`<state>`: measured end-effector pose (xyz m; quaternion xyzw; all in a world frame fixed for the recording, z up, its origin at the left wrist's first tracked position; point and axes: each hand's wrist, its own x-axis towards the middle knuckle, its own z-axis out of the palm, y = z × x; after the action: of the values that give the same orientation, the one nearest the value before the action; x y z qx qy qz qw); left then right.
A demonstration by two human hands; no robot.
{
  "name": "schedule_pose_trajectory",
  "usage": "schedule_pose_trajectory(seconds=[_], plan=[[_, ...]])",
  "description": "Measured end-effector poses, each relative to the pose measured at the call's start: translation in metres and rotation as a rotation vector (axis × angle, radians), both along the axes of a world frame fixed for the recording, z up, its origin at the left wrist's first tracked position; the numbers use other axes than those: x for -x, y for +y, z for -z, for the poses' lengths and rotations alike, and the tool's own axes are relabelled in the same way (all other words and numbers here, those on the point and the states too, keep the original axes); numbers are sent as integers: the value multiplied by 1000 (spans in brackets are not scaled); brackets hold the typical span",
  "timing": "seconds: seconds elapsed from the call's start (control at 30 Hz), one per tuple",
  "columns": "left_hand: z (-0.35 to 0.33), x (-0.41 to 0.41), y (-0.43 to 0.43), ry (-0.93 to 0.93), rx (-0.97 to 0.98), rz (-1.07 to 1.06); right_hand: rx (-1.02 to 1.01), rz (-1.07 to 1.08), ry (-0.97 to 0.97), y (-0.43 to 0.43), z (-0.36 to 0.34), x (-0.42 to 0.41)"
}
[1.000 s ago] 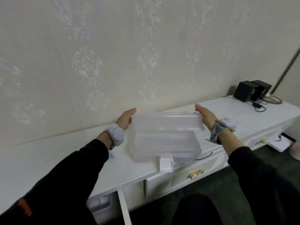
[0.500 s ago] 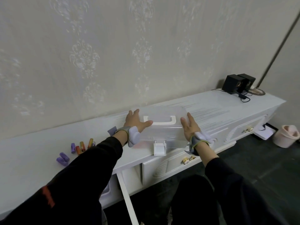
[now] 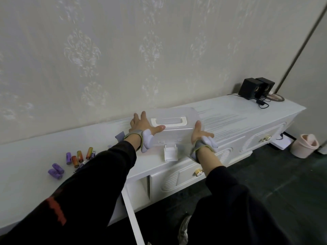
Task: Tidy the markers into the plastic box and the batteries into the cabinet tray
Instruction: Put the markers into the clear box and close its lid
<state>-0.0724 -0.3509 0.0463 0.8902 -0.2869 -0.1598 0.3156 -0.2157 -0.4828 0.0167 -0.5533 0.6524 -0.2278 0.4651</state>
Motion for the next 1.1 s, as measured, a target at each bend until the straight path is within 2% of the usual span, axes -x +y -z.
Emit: schedule_pose_trajectory(seconds=[0.1, 0.23, 0.3, 0.4, 0.57, 0.67, 0.77, 1.03, 1.1], plan=[[1, -2, 2, 2, 1, 38, -108, 77, 11, 22, 14, 1], [-1, -3, 0, 9, -39, 74, -342, -51, -393, 37, 35, -7], [0, -2, 0, -2, -63, 69, -365, -85, -440, 42, 38, -10], [0, -1, 0, -6, -63, 63, -358, -107, -440, 43, 38, -9], [0, 0, 0, -19, -78, 76, -352, -277, -441, 45, 26, 11], [3, -3, 0, -14, -82, 85, -274, -417, -319, 44, 25, 21], [7, -6, -2, -38, -86, 65, -264, -511, -369, 44, 27, 30], [15, -11, -7, -76, -85, 12, -92, -472, -298, 44, 29, 28], [16, -10, -6, -61, -55, -1, -8, -518, -188, 41, 31, 26]])
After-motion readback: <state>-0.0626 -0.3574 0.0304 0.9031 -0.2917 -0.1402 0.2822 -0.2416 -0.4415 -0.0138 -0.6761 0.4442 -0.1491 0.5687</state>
